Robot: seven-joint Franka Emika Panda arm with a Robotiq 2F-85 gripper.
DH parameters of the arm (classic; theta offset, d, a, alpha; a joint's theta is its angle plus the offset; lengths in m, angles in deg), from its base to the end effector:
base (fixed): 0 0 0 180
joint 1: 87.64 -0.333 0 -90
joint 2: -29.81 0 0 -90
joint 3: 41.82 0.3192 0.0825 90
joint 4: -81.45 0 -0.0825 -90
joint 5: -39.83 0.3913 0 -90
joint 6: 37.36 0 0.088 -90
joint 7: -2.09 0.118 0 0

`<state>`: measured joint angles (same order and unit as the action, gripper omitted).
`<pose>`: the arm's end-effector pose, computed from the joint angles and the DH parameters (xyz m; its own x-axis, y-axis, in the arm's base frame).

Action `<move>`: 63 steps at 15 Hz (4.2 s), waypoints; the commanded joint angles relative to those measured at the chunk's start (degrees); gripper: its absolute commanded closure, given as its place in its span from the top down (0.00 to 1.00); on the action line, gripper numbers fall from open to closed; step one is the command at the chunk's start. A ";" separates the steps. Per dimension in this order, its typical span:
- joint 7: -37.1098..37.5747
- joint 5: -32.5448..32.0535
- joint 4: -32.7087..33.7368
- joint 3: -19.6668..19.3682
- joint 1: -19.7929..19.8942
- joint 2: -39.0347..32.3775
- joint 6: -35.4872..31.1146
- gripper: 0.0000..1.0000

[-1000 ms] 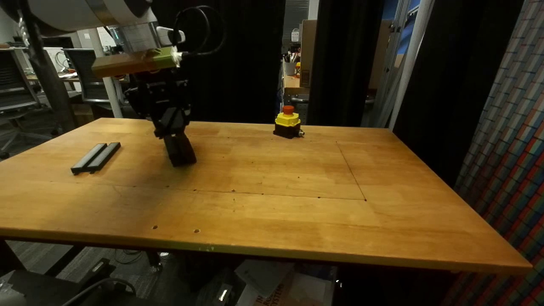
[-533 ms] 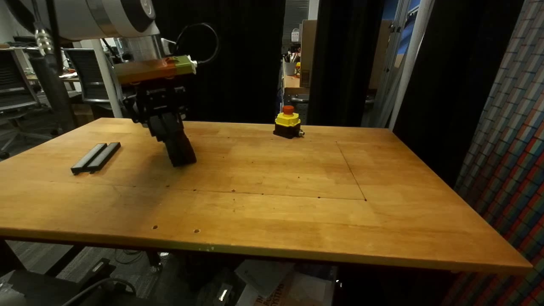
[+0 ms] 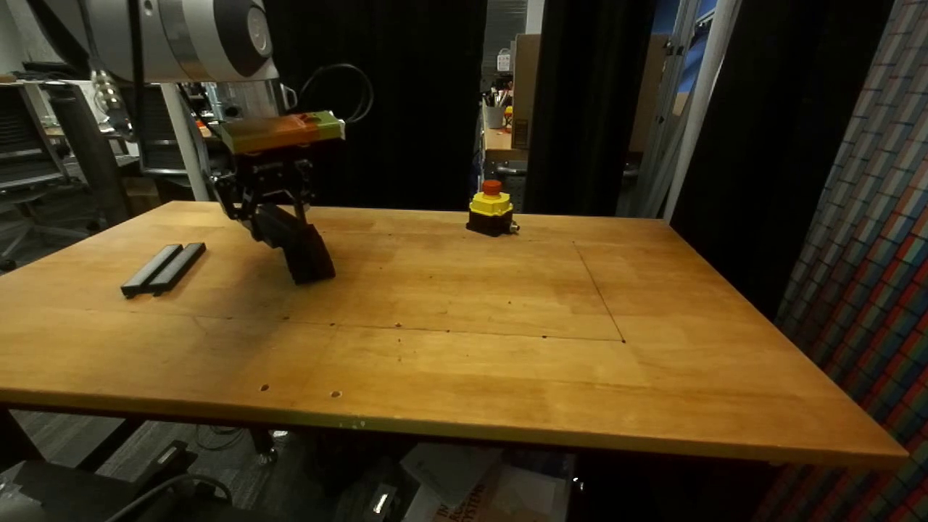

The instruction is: Arrange the black objects together

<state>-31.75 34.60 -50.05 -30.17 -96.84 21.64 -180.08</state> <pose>0.5022 0.1916 0.2808 0.5201 0.8536 0.0295 0.8518 -0.5209 0.0566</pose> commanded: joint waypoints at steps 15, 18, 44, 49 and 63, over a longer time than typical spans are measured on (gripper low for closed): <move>20.60 0.82 3.63 -0.62 0.31 -3.24 -0.05 0.46; 21.31 0.03 3.75 -0.90 0.29 -4.00 -0.71 0.46; 17.21 -3.83 3.60 -1.79 0.52 -5.93 -2.61 0.46; 17.07 -4.80 3.81 -1.84 0.67 -6.77 -2.55 0.46; 16.67 -5.24 4.76 -2.13 1.13 -7.14 -2.10 0.46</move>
<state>-14.41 29.73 -46.46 -32.15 -96.04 15.01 -181.84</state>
